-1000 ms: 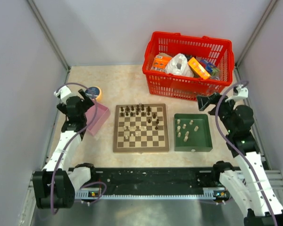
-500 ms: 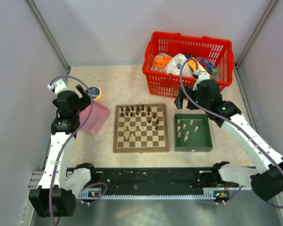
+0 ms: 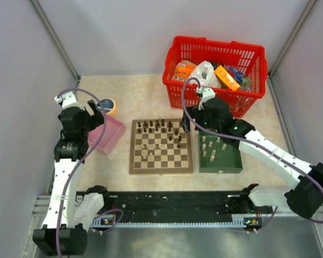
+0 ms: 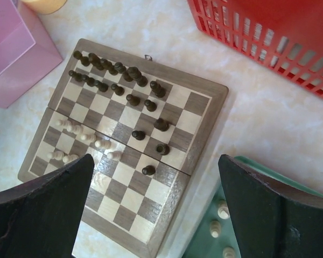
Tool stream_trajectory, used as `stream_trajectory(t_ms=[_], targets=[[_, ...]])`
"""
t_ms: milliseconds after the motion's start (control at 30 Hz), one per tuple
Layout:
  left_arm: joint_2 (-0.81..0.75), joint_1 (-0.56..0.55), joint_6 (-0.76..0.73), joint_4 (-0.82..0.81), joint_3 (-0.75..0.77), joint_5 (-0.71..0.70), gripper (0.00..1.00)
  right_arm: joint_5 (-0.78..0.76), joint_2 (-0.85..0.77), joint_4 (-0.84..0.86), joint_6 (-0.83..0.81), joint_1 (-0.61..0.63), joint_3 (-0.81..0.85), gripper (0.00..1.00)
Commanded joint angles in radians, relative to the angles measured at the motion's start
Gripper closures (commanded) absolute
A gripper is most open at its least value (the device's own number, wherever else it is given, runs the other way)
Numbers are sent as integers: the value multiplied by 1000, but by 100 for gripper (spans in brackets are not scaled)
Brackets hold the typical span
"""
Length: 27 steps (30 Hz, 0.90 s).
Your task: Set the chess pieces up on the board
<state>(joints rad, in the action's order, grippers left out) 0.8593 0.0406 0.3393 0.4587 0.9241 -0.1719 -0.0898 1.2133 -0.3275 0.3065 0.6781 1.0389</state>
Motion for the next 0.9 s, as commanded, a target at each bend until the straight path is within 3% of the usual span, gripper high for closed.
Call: stream_trajectory(t_ms=[0, 100, 300, 633, 867], targets=[[-32, 4, -66, 37, 18, -17, 1, 41, 61, 18, 17, 1, 74, 1], [-46, 4, -63, 57, -2, -41, 1, 21, 121, -27, 11, 1, 124, 4], [-88, 4, -37, 20, -60, -54, 1, 16, 205, -44, 29, 3, 170, 24], [-105, 4, -60, 37, -80, -109, 1, 4, 391, -51, 62, 31, 254, 46], [-103, 4, -71, 34, -82, -124, 1, -24, 512, -80, 63, 54, 322, 53]])
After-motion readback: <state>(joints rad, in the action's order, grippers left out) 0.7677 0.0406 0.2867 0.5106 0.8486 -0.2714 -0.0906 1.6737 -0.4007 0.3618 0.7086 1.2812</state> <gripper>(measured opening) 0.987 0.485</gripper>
